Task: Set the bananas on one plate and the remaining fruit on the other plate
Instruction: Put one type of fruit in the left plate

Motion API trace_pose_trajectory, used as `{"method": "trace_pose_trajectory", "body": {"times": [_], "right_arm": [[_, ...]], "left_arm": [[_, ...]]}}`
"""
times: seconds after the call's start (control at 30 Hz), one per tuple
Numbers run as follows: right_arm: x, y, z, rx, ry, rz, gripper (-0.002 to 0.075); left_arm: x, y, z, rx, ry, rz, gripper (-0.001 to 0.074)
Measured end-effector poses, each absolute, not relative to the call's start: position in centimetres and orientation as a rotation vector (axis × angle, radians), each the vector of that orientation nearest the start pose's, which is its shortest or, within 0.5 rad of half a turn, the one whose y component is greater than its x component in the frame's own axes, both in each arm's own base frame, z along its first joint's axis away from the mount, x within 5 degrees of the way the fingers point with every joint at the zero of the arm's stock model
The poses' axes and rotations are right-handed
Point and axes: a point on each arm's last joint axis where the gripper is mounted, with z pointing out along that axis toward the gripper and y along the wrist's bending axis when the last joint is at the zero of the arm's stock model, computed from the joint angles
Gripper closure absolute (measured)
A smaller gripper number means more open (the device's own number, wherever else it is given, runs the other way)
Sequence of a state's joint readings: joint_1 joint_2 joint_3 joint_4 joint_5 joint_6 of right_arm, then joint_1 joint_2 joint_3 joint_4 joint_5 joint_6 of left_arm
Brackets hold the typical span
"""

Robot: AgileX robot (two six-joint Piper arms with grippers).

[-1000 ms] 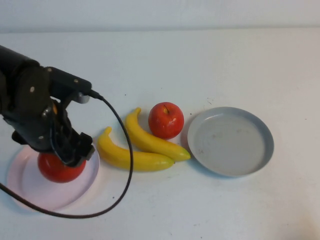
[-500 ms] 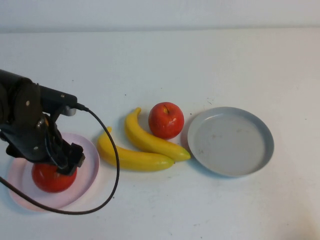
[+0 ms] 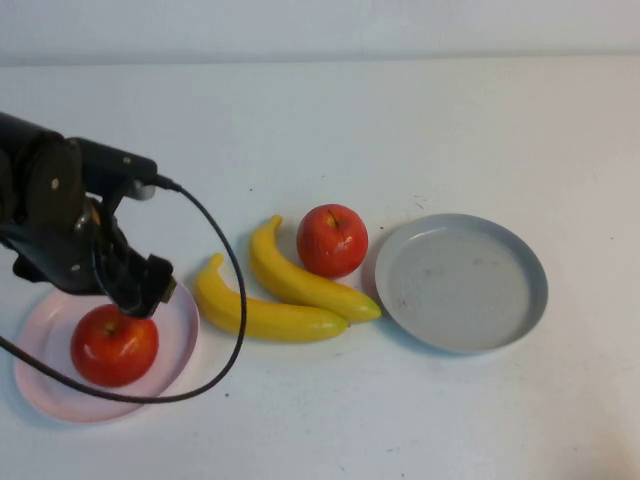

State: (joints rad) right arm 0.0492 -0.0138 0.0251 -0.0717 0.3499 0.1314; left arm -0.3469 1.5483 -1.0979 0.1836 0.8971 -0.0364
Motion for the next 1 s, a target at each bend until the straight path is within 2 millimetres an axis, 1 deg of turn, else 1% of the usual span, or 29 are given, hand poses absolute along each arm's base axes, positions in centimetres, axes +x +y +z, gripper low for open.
{"method": "trace_pose_trajectory", "body": {"times": [0.07, 0.13, 0.2, 0.23, 0.3, 0.43, 0.53, 0.67, 0.8, 1.0], "right_arm": [[5.3, 0.0, 17.4, 0.031, 1.844, 0.057, 0.0743], [5.3, 0.0, 17.4, 0.031, 1.844, 0.057, 0.0743], [5.3, 0.0, 17.4, 0.031, 1.844, 0.057, 0.0743], [5.3, 0.0, 17.4, 0.031, 1.844, 0.057, 0.0743], [5.3, 0.0, 17.4, 0.031, 1.844, 0.057, 0.0743], [5.3, 0.0, 17.4, 0.031, 1.844, 0.057, 0.0743], [5.3, 0.0, 17.4, 0.031, 1.844, 0.057, 0.0743], [5.3, 0.0, 17.4, 0.031, 1.844, 0.057, 0.0743], [5.3, 0.0, 17.4, 0.031, 1.844, 0.057, 0.0743], [5.3, 0.0, 17.4, 0.031, 1.844, 0.057, 0.0743]], "left_arm": [[29.1, -10.0, 26.7, 0.559, 2.697, 0.113, 0.0066], [29.6, -11.5, 28.3, 0.580, 2.623, 0.058, 0.0066], [30.0, -12.9, 29.1, 0.642, 2.558, 0.015, 0.0066], [30.5, -14.1, 29.5, 0.680, 2.525, -0.017, 0.0066], [31.3, -15.7, 29.8, 0.733, 2.485, -0.057, 0.0066], [34.0, -19.1, 28.9, 0.820, 2.455, -0.111, 0.0066], [35.8, -21.2, 27.8, 0.884, 2.439, -0.156, 0.0066], [37.2, -23.3, 26.2, 0.980, 2.405, -0.187, 0.0066], [38.1, -24.6, 24.6, 1.027, 2.388, -0.191, 0.0066], [38.7, -25.2, 24.2, 1.042, 2.361, -0.188, 0.0066]]}}
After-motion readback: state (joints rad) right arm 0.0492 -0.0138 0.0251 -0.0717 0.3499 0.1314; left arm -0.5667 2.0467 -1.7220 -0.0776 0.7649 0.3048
